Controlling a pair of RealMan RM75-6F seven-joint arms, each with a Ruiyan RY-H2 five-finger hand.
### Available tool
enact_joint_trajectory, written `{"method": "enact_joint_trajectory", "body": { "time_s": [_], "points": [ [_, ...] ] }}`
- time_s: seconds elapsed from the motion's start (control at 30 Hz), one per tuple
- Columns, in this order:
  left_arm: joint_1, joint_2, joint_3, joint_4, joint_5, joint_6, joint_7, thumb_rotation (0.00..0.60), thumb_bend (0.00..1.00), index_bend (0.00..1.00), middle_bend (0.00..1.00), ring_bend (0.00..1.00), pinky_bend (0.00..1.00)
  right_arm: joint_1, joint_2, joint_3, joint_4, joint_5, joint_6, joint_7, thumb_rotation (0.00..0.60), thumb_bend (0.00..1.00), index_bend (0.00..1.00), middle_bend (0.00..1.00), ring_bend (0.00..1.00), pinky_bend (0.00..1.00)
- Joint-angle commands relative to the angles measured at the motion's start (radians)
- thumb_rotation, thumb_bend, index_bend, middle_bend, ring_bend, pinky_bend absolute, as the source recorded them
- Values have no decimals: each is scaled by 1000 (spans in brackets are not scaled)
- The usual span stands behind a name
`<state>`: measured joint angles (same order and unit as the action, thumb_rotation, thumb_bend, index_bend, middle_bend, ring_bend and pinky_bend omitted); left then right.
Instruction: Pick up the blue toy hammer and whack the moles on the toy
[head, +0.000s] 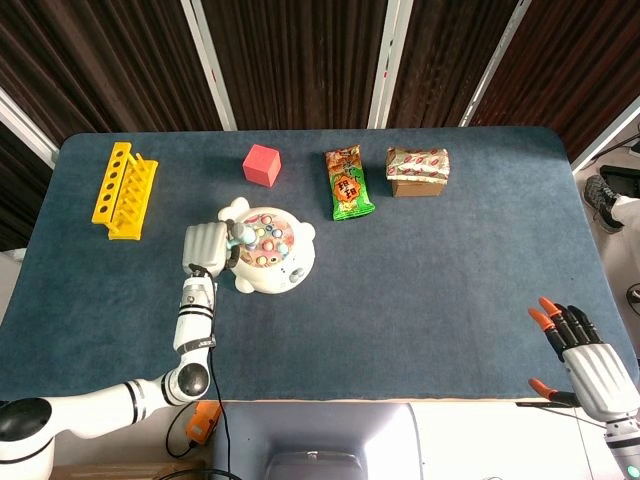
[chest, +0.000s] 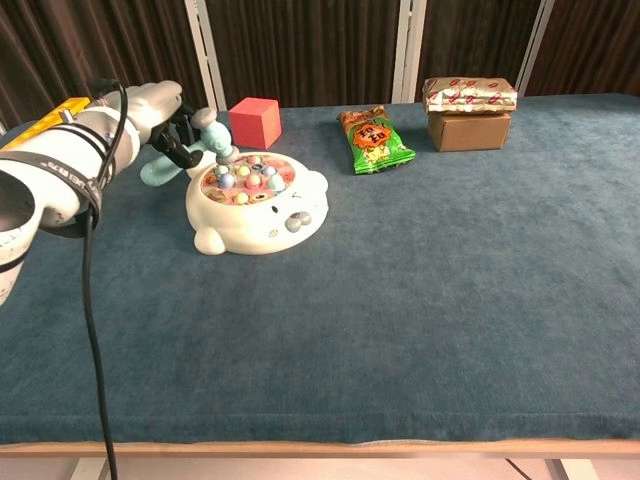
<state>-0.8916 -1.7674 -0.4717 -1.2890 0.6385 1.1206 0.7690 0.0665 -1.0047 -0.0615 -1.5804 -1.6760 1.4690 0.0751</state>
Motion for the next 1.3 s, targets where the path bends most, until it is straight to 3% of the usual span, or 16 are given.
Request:
{"method": "enact_joint_trajectory", "body": {
  "time_s": [0.03,0.5,0.97,1.3],
  "points": [
    [-22,-18,6,30,-29,-10,15,600,796,672,880,821,907,0,1,-1,1,-2,2,3,600,212,0,0,0,0],
    [-82,-48,25,106,-142,-30,96,600,794,674,881,822,908,0,4,0,7,-2,5,20,600,213,0,0,0,0],
    [-90,-23,34,57,-105,-6,49,600,795,676,883,822,909,-1,4,-1,7,-5,8,20,600,213,0,0,0,0],
    [-111,-56,48,73,-112,4,56,600,794,676,883,822,908,-4,9,-2,11,-8,14,32,600,213,0,0,0,0]
  ]
}}
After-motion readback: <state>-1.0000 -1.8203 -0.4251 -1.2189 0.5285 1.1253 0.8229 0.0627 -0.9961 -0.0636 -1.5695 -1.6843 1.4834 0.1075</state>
